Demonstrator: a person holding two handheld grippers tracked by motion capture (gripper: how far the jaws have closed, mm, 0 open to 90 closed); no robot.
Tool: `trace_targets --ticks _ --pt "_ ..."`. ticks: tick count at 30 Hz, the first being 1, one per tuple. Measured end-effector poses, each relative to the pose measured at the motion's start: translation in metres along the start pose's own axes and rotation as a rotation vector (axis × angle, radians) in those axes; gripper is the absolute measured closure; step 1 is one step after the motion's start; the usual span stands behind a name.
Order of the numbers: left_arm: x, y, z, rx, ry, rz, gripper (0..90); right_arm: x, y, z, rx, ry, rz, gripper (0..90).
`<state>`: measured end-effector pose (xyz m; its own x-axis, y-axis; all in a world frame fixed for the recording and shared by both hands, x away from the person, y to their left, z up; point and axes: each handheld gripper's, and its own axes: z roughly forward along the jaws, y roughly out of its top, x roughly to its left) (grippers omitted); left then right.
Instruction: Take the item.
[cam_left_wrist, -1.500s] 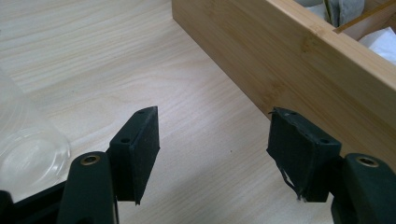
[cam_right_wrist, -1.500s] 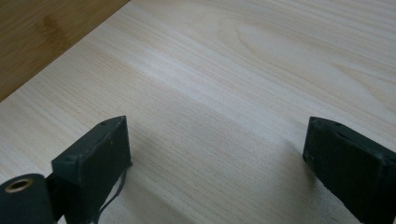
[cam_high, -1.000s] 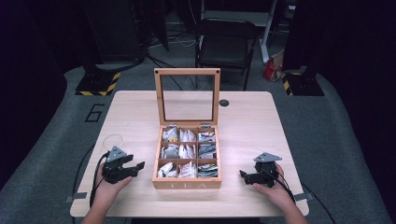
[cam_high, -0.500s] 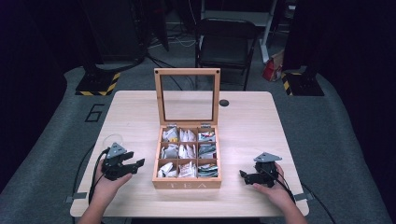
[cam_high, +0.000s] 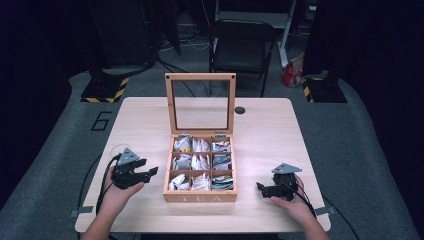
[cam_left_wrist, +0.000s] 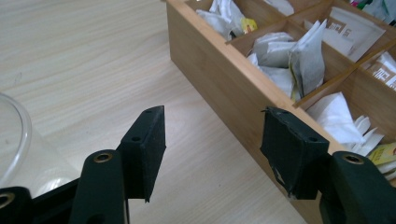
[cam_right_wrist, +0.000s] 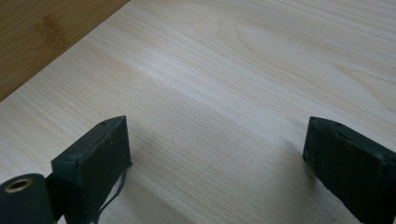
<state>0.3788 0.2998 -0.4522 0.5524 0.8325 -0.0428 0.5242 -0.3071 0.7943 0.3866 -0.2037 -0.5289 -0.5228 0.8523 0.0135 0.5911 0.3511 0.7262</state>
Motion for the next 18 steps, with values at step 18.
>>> trace_targets --ticks 18 --pt "-0.001 0.025 -0.003 -0.012 0.011 0.024 37.7 0.000 0.000 0.000 0.000 0.000 0.000 6.7"
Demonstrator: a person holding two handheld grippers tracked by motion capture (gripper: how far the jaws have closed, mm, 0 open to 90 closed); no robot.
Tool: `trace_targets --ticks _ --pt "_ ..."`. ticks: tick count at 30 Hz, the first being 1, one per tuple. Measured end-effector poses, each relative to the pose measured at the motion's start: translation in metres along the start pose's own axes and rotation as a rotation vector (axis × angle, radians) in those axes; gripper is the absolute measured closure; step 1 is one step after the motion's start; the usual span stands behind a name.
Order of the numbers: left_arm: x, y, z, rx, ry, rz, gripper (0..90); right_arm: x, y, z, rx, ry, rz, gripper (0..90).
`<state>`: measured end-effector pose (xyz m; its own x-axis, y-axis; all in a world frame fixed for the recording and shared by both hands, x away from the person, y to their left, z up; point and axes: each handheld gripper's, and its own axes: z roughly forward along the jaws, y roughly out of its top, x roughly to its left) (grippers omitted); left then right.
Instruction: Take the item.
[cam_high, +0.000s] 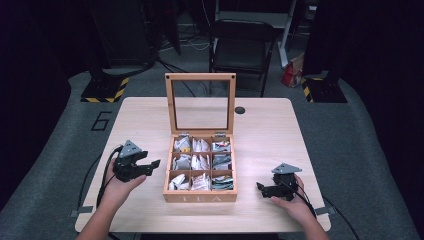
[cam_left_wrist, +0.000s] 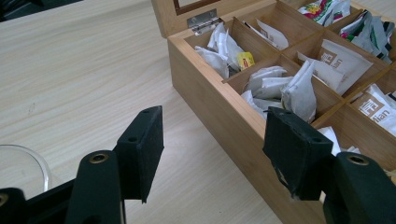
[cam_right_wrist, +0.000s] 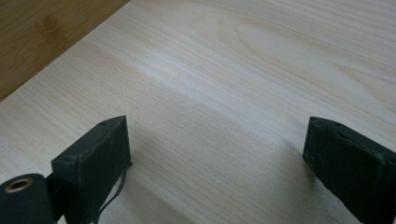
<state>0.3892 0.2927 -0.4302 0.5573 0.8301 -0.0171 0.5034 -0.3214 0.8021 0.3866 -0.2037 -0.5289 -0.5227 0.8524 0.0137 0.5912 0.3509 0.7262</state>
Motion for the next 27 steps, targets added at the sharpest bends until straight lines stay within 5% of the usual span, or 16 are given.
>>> trace_targets --ticks 17,27 --pt "-0.008 0.013 0.006 0.006 -0.029 0.013 38.6 0.000 0.000 0.000 0.000 0.000 -0.001 6.7" --pt "-0.017 0.022 0.012 0.017 -0.081 0.044 48.5 0.000 0.000 0.000 0.000 0.000 0.000 6.7"
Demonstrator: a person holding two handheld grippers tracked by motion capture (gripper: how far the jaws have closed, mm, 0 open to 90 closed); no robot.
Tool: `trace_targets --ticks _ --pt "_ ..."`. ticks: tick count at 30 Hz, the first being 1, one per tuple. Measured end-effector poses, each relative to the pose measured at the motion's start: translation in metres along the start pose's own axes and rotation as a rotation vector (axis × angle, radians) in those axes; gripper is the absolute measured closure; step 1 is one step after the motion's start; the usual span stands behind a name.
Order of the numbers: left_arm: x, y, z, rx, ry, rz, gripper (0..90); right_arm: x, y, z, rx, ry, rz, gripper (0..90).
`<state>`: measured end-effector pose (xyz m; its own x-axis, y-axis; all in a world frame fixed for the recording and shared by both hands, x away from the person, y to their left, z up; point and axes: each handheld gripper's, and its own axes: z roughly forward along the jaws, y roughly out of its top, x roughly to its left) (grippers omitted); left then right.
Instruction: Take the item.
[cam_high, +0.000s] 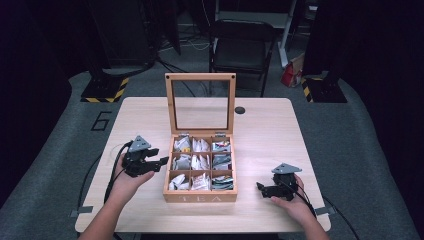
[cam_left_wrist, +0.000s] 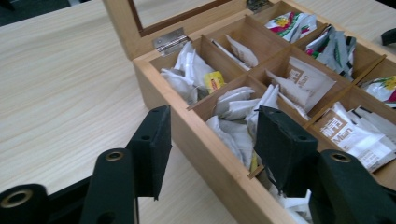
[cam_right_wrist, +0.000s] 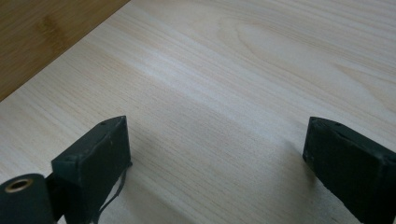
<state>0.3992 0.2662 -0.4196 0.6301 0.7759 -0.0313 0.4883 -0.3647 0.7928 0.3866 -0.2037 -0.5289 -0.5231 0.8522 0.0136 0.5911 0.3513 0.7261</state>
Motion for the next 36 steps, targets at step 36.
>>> trace_targets --ticks 36 --pt "-0.017 0.014 0.025 0.001 -0.051 0.019 57.8 0.000 0.000 0.000 0.000 0.005 -0.001 6.7"
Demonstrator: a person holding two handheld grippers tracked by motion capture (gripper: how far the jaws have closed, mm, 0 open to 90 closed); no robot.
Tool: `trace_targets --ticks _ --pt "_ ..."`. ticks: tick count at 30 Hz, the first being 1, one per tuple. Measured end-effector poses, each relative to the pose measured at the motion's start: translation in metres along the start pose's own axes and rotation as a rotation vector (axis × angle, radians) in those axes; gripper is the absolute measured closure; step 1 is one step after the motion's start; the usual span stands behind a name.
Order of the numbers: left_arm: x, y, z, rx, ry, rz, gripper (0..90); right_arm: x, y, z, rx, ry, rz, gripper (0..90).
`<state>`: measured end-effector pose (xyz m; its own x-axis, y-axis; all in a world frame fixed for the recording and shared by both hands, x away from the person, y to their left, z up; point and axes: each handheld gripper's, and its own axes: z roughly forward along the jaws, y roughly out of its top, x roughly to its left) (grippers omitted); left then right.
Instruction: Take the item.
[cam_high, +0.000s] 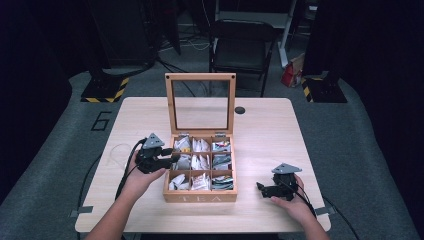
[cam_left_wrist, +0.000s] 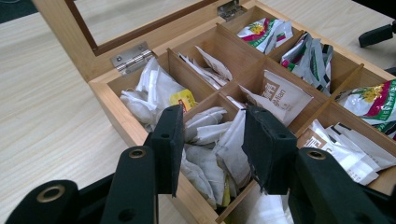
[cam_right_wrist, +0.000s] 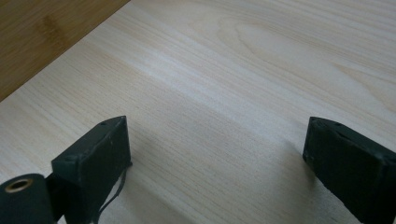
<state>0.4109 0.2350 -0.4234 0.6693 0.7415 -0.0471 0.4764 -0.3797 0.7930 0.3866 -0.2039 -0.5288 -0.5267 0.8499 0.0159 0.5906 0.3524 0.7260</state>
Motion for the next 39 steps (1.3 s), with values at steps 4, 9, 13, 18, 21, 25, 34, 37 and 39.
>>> trace_targets --ticks 4,9,13,18,21,25,34,37,39 --pt "-0.003 0.001 0.003 -0.002 -0.008 0.008 58.3 0.000 0.000 0.000 0.000 -0.003 -0.001 6.7" --pt "-0.004 0.002 0.007 0.010 -0.019 0.016 59.3 0.000 0.000 0.000 0.000 -0.004 0.003 6.7" --pt "-0.005 0.001 0.011 0.016 -0.027 0.015 60.7 0.000 0.000 0.000 0.000 -0.004 0.001 6.8" --pt "-0.006 -0.001 0.017 0.028 -0.042 0.013 63.3 0.000 0.000 0.000 0.000 -0.004 0.000 6.7" --pt "-0.007 -0.002 0.021 0.034 -0.044 0.008 64.2 0.000 0.000 0.000 0.000 -0.005 0.001 6.7" --pt "-0.008 -0.004 0.024 0.038 -0.053 -0.002 65.9 0.000 0.000 0.000 -0.001 -0.005 0.001 6.7" --pt "-0.009 -0.005 0.027 0.062 -0.056 0.016 76.1 0.000 0.000 0.000 -0.001 -0.005 0.001 6.7" --pt "-0.009 -0.006 0.027 0.073 -0.057 0.027 78.7 0.000 0.000 0.000 -0.001 -0.002 0.002 6.7" --pt "-0.010 -0.006 0.026 0.072 -0.066 0.021 81.9 0.000 0.000 0.000 0.000 -0.005 0.000 6.7"
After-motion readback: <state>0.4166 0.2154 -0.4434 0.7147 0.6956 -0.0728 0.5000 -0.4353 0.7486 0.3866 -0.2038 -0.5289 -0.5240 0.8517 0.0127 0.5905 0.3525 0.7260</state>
